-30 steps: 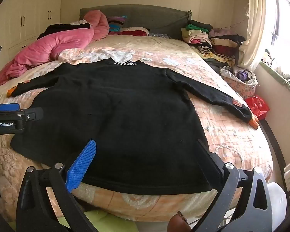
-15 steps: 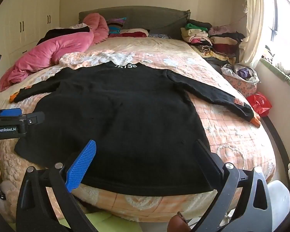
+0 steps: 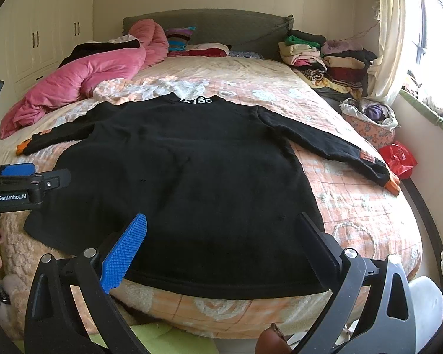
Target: Fold small clothes
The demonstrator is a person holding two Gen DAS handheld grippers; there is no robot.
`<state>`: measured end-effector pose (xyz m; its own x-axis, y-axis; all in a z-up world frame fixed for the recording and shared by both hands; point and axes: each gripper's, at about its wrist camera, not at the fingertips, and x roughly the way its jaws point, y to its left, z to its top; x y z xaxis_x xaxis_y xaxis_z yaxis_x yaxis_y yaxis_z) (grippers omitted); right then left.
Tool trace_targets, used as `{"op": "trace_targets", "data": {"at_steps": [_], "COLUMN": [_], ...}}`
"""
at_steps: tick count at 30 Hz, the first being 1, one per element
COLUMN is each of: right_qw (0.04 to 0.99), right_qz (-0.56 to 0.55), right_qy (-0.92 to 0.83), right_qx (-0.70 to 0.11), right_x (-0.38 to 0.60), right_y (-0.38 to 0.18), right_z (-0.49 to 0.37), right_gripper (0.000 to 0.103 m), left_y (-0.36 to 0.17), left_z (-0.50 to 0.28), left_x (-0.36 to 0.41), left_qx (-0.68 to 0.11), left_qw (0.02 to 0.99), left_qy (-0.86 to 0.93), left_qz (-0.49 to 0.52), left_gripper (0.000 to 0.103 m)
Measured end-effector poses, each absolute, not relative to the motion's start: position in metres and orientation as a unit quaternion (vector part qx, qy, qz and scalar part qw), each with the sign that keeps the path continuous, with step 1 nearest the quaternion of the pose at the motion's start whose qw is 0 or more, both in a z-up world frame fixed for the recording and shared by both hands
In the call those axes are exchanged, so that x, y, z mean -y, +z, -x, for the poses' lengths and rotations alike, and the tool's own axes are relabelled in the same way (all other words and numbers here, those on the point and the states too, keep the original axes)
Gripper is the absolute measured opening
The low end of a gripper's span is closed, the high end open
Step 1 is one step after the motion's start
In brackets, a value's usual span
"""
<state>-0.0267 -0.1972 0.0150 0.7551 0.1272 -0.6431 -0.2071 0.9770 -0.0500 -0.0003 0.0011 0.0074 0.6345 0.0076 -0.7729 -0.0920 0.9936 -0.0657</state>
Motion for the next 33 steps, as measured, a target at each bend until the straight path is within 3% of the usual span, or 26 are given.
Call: {"op": "trace_targets", "data": {"at_steps": [33], "right_qw": [0.933], "right_qz": [0.050], "right_qy": [0.092], "right_qx": [-0.343], "right_x": [0.1977], "right_y": [0.0139], "right_z": [0.0279], "right_gripper": [0.099], "left_y": [0.0144], "left_z": [0.0003], "left_x": [0.0042], "left_qx": [-0.426], "left_qw": [0.903], "left_qy": [0.024], "left_qz": [0.043], "left_gripper": [0.095]}}
